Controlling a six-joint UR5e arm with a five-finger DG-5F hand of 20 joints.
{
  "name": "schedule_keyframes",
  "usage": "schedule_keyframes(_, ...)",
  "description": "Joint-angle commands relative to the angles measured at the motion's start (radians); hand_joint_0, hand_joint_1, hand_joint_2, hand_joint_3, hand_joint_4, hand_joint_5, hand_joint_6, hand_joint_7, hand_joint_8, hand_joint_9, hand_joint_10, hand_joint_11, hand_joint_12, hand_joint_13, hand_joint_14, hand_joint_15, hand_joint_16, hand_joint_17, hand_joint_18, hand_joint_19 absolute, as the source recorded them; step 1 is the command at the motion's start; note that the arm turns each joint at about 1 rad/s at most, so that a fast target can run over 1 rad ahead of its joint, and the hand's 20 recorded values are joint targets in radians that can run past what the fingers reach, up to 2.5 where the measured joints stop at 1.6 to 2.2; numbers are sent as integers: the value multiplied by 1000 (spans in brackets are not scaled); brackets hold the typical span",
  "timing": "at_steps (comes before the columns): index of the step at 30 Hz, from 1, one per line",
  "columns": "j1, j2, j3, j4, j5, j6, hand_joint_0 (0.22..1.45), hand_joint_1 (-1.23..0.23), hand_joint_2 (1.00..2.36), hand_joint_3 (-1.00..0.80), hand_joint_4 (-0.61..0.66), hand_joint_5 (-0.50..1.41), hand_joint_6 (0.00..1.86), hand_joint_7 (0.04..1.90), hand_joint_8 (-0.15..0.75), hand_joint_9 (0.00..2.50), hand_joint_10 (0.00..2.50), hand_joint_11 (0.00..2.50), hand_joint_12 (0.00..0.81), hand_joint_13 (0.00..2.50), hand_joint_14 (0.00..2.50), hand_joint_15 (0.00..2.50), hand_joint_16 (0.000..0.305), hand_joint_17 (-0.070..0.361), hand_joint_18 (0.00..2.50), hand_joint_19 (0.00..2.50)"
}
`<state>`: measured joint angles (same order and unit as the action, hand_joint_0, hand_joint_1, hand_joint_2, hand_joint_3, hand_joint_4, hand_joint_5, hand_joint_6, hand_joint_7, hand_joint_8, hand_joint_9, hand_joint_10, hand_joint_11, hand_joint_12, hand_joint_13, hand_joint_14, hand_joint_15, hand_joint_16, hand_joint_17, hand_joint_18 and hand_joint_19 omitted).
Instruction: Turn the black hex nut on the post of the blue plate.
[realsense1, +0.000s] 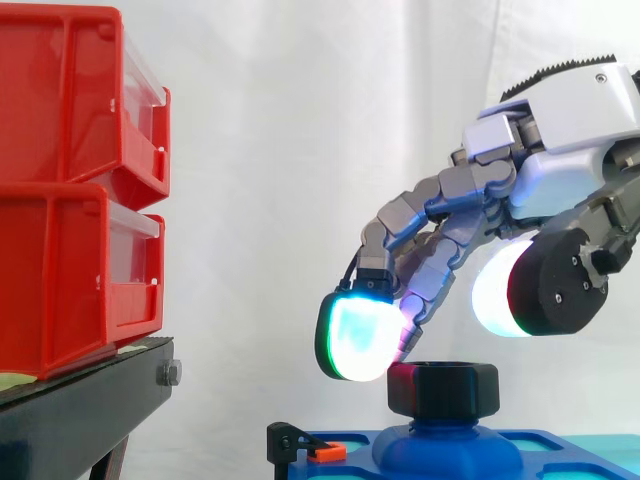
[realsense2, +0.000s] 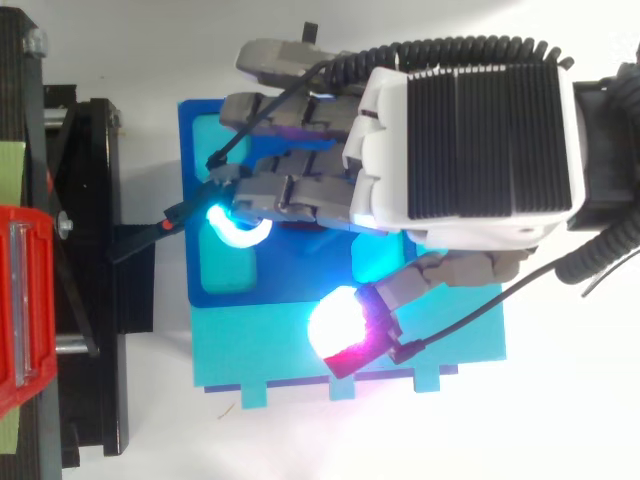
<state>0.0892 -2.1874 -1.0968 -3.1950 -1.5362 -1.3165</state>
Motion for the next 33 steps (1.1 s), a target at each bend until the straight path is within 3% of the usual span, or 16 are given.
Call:
schedule_keyframes(1, -8, 0, 0, -6, -7, -4, 491, -484, 1000, -500, 173, -78, 503, 833, 235, 704, 0, 0, 309, 273, 0, 0, 40, 90, 0, 0)
schedule_keyframes(12, -32, 0, 0, -10, -32, -10, 491, -484, 1000, -500, 190, -80, 503, 838, 241, 710, 0, 0, 309, 277, 0, 0, 39, 89, 0, 0)
schedule_keyframes(22, -72, 0, 0, -10, -68, -52, 492, -484, 1000, -500, 192, -84, 503, 833, 244, 711, 0, 0, 311, 284, 0, 0, 40, 89, 0, 0)
schedule_keyframes(23, -83, 0, 0, -10, -82, -58, 492, -483, 1000, -500, 194, -84, 503, 832, 244, 711, 0, 0, 311, 283, 0, 0, 40, 89, 0, 4)
schedule_keyframes(33, -109, 0, 2, -10, -114, -63, 491, -486, 1000, -500, 200, -87, 503, 829, 247, 713, 0, 0, 313, 289, 0, 0, 40, 90, 0, 0)
